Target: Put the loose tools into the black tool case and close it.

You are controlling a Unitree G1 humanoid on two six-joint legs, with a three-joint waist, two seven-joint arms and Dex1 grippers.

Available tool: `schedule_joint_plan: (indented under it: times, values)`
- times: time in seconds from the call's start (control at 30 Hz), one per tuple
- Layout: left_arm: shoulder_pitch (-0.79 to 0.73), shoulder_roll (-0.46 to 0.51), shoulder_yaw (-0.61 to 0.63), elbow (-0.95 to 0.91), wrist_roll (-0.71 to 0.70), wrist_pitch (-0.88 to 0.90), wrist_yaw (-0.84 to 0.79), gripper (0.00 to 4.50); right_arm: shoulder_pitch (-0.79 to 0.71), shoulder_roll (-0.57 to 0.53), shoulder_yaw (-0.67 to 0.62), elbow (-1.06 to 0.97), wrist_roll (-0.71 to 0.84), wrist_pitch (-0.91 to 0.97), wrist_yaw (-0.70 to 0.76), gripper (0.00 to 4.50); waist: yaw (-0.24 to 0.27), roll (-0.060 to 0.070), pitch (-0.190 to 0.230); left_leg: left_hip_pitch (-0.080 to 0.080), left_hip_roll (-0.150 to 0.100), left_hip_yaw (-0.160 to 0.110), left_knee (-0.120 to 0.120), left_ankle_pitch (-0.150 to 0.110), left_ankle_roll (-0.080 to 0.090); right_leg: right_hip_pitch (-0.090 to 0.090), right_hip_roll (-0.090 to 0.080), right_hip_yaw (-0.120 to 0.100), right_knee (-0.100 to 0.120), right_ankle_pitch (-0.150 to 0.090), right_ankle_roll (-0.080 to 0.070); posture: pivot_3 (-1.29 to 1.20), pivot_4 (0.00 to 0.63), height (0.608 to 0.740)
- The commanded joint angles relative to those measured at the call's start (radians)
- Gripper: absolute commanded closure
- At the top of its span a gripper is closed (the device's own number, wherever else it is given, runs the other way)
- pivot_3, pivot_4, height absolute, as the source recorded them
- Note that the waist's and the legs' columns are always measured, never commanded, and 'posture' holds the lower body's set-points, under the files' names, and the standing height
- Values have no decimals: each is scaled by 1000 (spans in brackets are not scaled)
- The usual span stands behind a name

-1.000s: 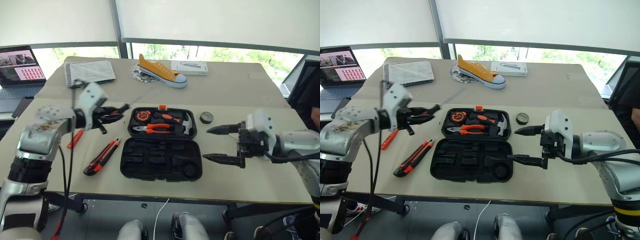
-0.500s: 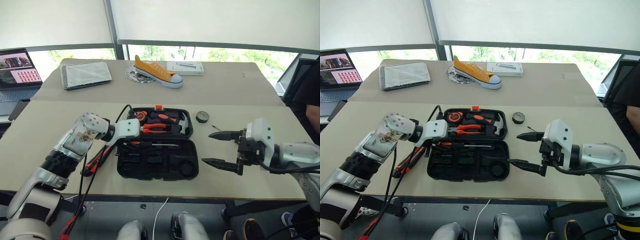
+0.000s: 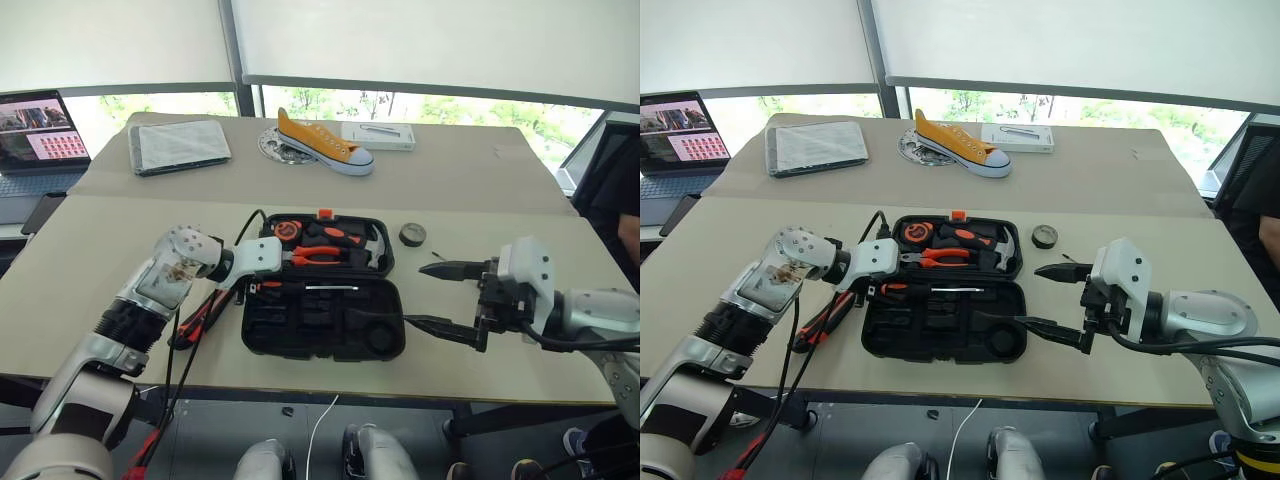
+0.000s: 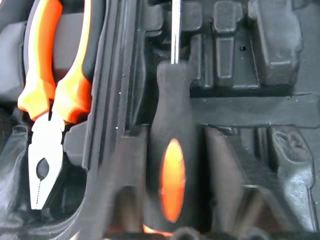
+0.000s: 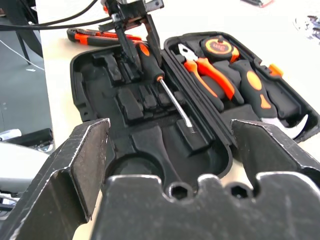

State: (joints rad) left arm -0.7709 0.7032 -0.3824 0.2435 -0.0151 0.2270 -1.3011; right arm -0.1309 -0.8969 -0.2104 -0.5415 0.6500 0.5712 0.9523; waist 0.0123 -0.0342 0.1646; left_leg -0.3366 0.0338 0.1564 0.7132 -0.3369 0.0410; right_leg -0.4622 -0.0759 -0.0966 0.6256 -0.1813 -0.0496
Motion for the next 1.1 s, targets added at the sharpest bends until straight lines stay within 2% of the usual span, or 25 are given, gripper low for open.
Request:
schedule_joint_plan:
  times: [0.03,0.07,0.17,0.4,0.5,0.53,0.83,1.1]
  values:
    - [-31,2,65,-72,-47,65,-6,875,-10,-6,-17,-32,24,2,2,0,0,0,0,0,0,0,0,0,0,0,0,0,0,0,0,0,150,733]
    - [-32,4,74,-88,-59,83,-11,555,-10,-5,-17,-32,25,2,2,0,0,0,0,0,0,0,0,0,0,0,0,0,0,0,0,0,150,733]
    - [-30,0,90,-118,-83,120,-18,555,-4,-2,-12,-28,23,0,6,0,0,0,0,0,0,0,1,0,0,0,0,0,0,0,0,0,150,733]
    - [-46,-44,42,-38,-40,66,-19,3006,-21,-1,7,2,5,-10,12,0,0,0,0,0,0,0,1,0,0,0,0,0,0,0,0,0,150,733]
    - [-47,-56,28,-15,-26,40,-29,4234,-22,-1,6,0,9,-7,10,0,0,0,0,0,-1,0,1,0,0,0,0,0,0,0,0,0,150,733]
    - [-50,-64,22,-7,-20,32,-28,4478,-21,-1,5,-2,11,-6,9,0,0,0,0,0,0,0,1,0,0,0,0,0,0,0,0,0,150,733]
    - [-49,-99,-46,87,97,-91,3,4478,-3,1,-11,-20,25,6,-7,0,1,0,0,0,-1,-1,1,0,0,1,0,0,0,0,0,0,150,733]
    - [-57,-110,-33,136,109,-109,-3,4478,34,2,-28,-21,19,1,-21,0,5,0,0,0,-1,-1,3,-2,3,4,-2,0,0,1,2,0,150,733]
